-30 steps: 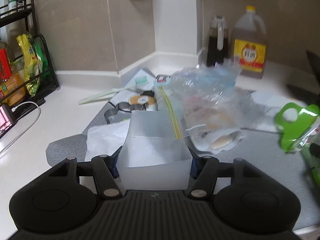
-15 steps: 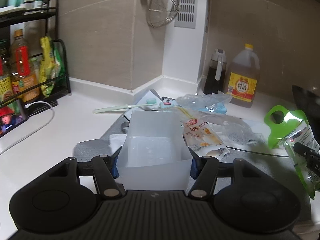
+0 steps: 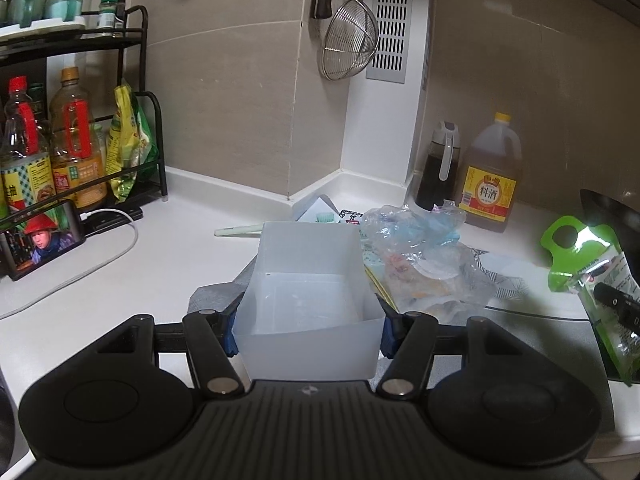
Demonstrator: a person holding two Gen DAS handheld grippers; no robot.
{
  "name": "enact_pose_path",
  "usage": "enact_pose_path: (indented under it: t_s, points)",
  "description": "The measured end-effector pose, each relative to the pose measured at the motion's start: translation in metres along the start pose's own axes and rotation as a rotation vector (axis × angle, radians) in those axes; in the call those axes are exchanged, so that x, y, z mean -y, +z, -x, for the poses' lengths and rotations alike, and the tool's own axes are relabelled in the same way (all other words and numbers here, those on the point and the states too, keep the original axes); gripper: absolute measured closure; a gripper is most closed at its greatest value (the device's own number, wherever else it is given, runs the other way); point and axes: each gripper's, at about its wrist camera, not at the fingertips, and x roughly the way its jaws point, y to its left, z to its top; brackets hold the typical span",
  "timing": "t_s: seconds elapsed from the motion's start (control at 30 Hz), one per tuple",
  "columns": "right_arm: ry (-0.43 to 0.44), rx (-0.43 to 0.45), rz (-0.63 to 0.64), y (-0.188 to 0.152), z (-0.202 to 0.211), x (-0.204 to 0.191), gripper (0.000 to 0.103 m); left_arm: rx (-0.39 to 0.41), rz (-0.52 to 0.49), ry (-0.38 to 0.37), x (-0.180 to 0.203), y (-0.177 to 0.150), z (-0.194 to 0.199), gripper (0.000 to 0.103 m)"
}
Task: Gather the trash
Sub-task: 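Carry the translucent box and green snack bag with both tools toward the trash bin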
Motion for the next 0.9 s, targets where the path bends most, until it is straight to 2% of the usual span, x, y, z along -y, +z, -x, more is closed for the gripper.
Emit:
enact_pose_path:
  t_s: [0.23, 0.43, 0.7, 0.9]
  points:
    - [0.053, 0.021, -0.027, 0.004, 0.015, -0.002, 0.071, 0.001, 0.000, -0.015, 0.001, -0.015, 0.025, 0.036]
    - [0.107, 0.038, -0.001, 0.004, 0.037, -0.015, 0.071, -0.018, 0.008, -0.025, 0.004, -0.035, 0.051, 0.036]
    - [0.278, 0.018, 0.084, -0.008, 0.079, -0.053, 0.071, -0.083, 0.010, 0.006, 0.002, -0.077, 0.086, 0.036]
    - [0.397, -0.062, 0.126, -0.035, 0.106, -0.080, 0.071, -0.145, 0.031, 0.043, -0.002, -0.117, 0.105, 0.036]
